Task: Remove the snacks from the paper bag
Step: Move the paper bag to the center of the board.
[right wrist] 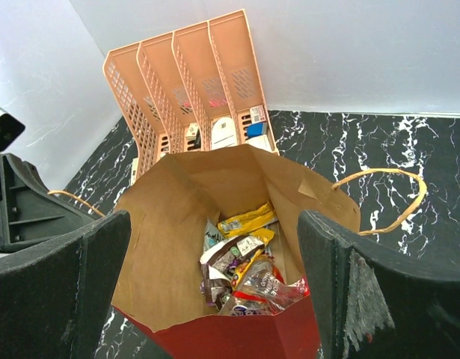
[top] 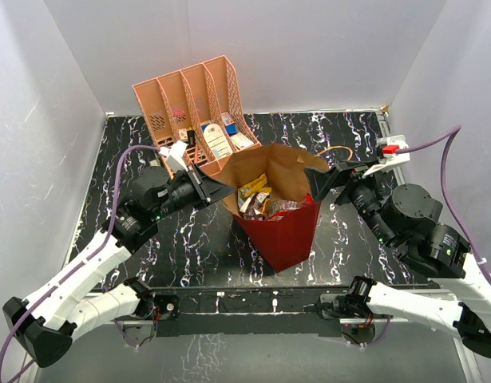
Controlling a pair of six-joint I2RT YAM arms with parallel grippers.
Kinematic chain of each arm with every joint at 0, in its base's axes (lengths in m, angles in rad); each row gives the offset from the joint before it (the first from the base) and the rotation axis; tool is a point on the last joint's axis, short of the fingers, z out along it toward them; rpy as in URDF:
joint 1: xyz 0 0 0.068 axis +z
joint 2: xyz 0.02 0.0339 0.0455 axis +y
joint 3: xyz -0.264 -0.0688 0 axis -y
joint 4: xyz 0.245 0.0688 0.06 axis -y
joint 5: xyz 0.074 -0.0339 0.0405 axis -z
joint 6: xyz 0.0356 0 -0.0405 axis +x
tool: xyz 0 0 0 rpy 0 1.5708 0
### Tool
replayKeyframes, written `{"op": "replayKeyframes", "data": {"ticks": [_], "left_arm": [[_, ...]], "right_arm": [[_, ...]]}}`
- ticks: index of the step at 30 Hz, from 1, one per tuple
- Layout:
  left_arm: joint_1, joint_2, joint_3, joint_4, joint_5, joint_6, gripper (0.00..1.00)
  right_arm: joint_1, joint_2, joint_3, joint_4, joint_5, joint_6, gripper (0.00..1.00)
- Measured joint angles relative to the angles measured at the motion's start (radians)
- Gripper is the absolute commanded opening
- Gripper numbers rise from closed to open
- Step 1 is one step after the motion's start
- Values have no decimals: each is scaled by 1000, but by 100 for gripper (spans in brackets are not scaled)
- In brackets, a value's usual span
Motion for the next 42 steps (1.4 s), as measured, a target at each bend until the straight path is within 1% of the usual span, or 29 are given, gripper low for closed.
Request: {"op": "replayKeyframes", "data": {"ticks": [9,13,21,26,29,34,38,40,42], "left_arm": [[0,-42,58,-165,-84,46,0],[0,-58,92,-238,-125,70,0],[0,-95,142,-335,-188,99,0],[0,-116,143,-361,-206,104,0],[0,-121,143,-371,-211,104,0],[0,-127,143,-373,-213,93,9],[0,-161,128,-352,-213,73,12],[0,-179,116,-337,-213,63,14],[0,-186,109,-329,-212,54,18]], "right_arm": [[0,0,3,-24,8,10,98],[0,4,31,-67,28,18,98],[0,25,81,-132,120,37,97],[0,93,85,-184,183,70,97],[0,159,85,-207,204,84,100],[0,265,85,-227,229,107,100],[-10,306,85,-222,232,110,100],[-40,318,86,-219,216,109,99],[-111,334,88,-216,164,103,100]]}}
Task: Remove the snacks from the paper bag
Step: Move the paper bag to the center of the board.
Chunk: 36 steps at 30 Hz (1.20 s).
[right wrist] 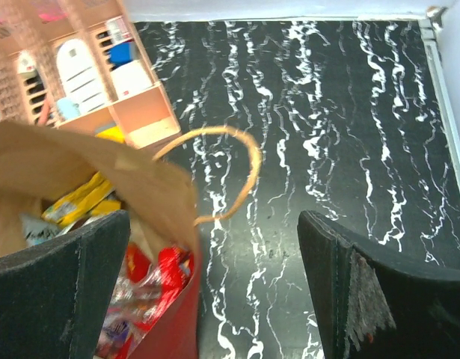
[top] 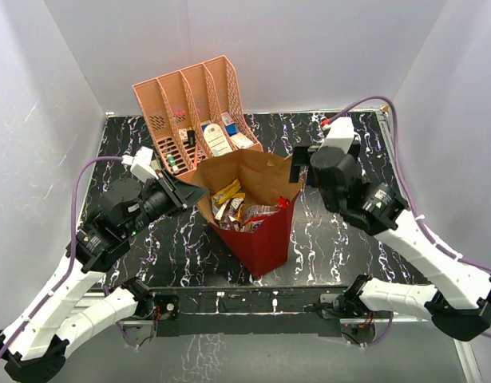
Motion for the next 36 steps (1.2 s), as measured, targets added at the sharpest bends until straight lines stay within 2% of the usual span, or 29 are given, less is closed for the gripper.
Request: {"op": "replayKeyframes", "data": {"ticks": [4,6,15,19,21,25,27,31,36], "left_arm": [[0,1,-13,18,4,-14,24],[0,1,-19,26,6,-21,27],[0,3,-42,54,11,-40,37],[0,19,-43,59,14,-43,39],[0,27,-47,69,16,-47,37],[0,37,-61,89,21,-54,24],[0,45,-61,95,22,-55,16],[0,60,-60,93,18,-45,0],[0,66,-33,45,-10,-19,0]], "right_arm": [[-228,37,14,17,-172,-12,100],[-298,49,16,20,-227,-19,100],[-421,97,35,29,-480,-23,99],[-455,130,37,42,-566,-22,86],[-466,139,37,48,-604,-26,84],[-472,141,37,64,-653,-32,75],[-476,141,36,76,-673,-40,66],[-476,138,30,102,-695,-61,35],[-477,132,7,124,-721,-80,16]]}}
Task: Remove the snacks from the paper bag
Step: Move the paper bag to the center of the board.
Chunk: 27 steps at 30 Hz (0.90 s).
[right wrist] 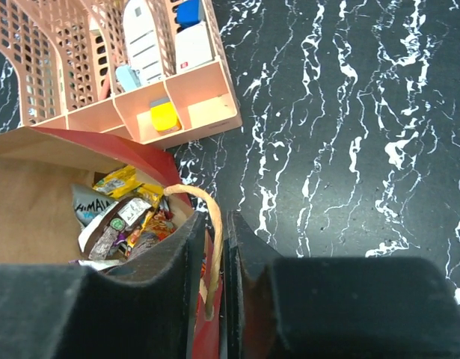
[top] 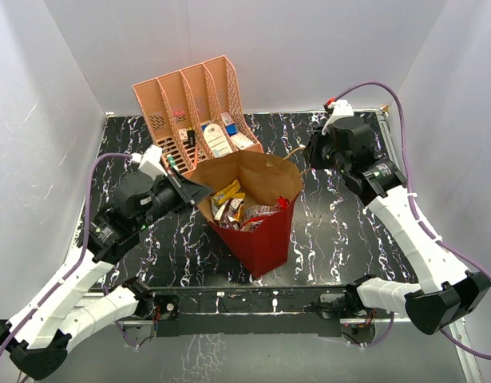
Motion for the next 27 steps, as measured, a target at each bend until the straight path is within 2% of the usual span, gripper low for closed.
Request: {"op": "replayKeyframes", "data": {"ticks": [3,8,19,27], "left_arm": [[0,0,39,-45,-25,25,0],[0,28,142,-159,-76,86,0],[-1,124,381,-378,-224,243,0],[-1,159,517,-423,-249,359,0]], "right_arm": [[0,-9,-2,1,-35,-8,11],[0,-63,-19,17,-140,-18,10],[17,-95,-95,77,-520,75,9],[92,-104,-179,167,-589,154,9]]}}
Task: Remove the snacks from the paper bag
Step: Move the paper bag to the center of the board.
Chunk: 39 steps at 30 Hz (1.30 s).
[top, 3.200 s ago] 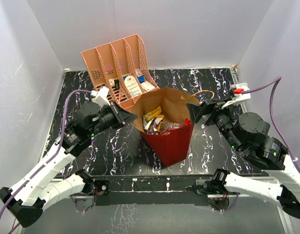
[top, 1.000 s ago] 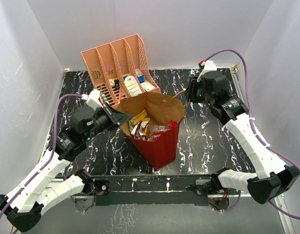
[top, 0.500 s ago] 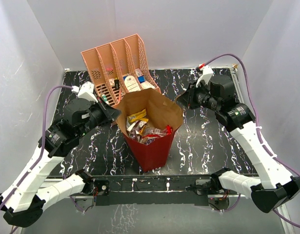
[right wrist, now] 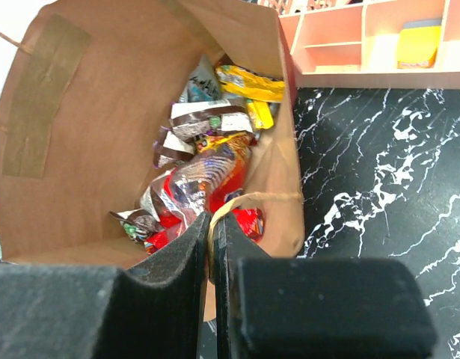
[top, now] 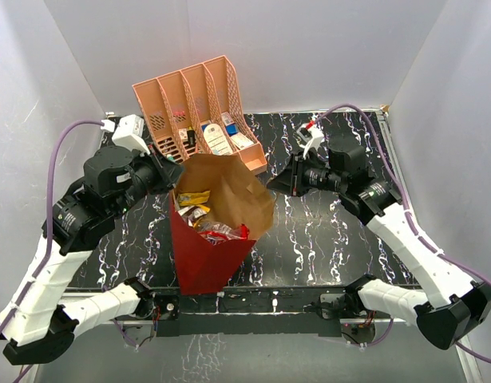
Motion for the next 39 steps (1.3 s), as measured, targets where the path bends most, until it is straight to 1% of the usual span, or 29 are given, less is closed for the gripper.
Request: {"op": "replayKeyframes", "data": {"ticks": [4,9,16,22,28,35,39], "left_arm": [[0,6,-6,27,57,41,0],[0,27,-57,90,165,68,0],[0,76,-119,245,325,65,0],[0,116,-136,339,426,32,0],[0,164,-149,412,464,-17,0],[0,279,-149,498,543,-77,0],[0,348,-151,583,618,-133,0]], "right_arm": [[0,-39,-71,-1,54,11,9],[0,-97,-163,-40,137,10,10],[0,-192,-214,-92,256,4,11],[0,-222,-232,-122,308,5,11],[0,-237,-237,-142,364,10,12],[0,-273,-284,-207,543,79,13],[0,-289,-318,-244,610,135,14]]}}
